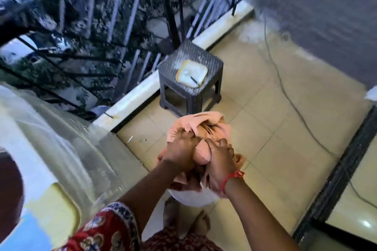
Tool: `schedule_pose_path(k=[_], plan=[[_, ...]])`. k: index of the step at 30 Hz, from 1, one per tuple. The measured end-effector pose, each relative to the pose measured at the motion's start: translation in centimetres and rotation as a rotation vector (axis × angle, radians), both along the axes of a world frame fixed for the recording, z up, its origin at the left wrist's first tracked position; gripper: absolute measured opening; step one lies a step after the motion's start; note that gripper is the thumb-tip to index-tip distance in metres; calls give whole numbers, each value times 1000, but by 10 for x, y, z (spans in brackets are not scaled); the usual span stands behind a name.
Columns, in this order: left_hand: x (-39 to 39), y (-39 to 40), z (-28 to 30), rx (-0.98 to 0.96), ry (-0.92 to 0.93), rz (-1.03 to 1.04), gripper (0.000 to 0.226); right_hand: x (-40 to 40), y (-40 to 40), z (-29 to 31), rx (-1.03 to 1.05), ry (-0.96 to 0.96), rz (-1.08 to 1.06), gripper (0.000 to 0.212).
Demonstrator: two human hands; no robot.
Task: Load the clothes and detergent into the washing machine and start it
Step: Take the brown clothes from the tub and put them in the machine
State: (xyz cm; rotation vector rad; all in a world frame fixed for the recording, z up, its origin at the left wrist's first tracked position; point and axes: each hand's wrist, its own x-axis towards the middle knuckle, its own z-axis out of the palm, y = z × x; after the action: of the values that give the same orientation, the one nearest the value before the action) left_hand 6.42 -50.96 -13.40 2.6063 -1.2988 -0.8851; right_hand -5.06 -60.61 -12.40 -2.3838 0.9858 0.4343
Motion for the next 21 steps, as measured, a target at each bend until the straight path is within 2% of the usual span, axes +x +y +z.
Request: schedule_pose_path(k=[2, 4, 11, 17, 21], plan=[[-2, 5, 42, -43, -23, 3, 90, -1, 1, 44, 37, -49, 9, 63], [-6, 13, 83, -93, -63, 8, 83, -4, 4, 87, 47, -125, 27, 63], [-15, 25, 207, -301, -169, 71, 72, -9, 7, 211, -82, -277, 109, 65], [-22, 35, 309, -424, -326, 84, 75, -4, 9, 293, -170, -422, 174, 71], [-29, 54, 363, -517, -445, 124, 69, 1, 15, 342, -199, -530, 237, 74]])
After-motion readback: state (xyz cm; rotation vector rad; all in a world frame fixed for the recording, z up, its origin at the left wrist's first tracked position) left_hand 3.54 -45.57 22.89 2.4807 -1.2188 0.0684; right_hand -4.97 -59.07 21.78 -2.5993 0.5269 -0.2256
